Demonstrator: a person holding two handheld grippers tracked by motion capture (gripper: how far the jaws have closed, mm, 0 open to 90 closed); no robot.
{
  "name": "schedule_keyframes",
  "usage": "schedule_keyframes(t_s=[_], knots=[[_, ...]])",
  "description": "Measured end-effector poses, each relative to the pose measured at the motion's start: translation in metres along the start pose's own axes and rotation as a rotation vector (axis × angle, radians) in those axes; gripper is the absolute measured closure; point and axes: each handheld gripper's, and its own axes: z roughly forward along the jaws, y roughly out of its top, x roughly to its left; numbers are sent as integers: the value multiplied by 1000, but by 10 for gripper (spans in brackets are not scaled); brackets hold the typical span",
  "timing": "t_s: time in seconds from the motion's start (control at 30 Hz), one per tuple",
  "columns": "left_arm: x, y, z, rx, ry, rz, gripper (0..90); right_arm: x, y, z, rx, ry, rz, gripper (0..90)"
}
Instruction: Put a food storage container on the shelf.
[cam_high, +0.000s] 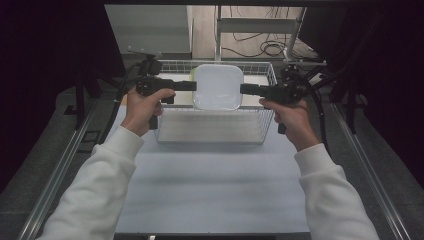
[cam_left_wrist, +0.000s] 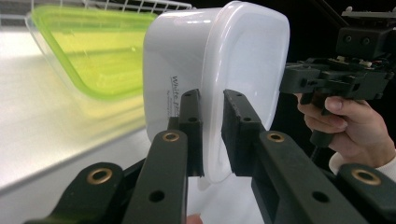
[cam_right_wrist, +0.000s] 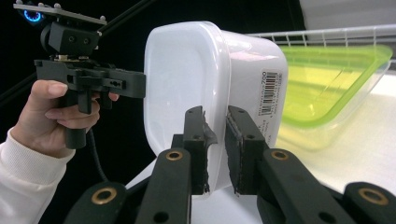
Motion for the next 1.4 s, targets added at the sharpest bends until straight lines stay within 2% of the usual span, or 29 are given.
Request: schedule_keyframes(t_s=[0.07,0.47,0.73,0.87,1.0,1.03,1.07,1.13,1.17,1.23,1.3,1.33,1.37,1.4], knots=[[2,8,1,-4,2,2,786,-2,8,1,-5,-3,-4,782],[14,33,5,-15,9,2,785,-10,35,12,1,-16,1,781],[28,54,13,-10,9,-39,782,-21,52,20,5,-20,30,781],[40,58,24,12,33,-73,777,-29,57,28,26,-42,46,779],[46,59,28,13,31,-94,775,-35,58,34,41,-57,66,776],[47,60,28,14,23,-100,775,-38,59,34,39,-54,72,776],[49,62,29,14,8,-126,779,-41,60,35,42,-54,92,775],[50,63,30,15,3,-136,781,-42,60,35,46,-56,105,774],[53,65,31,15,-3,-163,783,-46,62,36,54,-58,135,770],[55,66,32,9,-11,-173,785,-47,63,37,56,-59,149,767],[59,67,34,7,-22,-200,787,-52,66,40,67,-65,193,756],[63,69,35,9,-35,-225,788,-53,67,41,70,-67,208,751],[63,69,35,9,-35,-225,788,-53,67,41,70,-67,208,751],[66,70,36,7,-43,-244,787,-56,69,44,79,-72,231,741]])
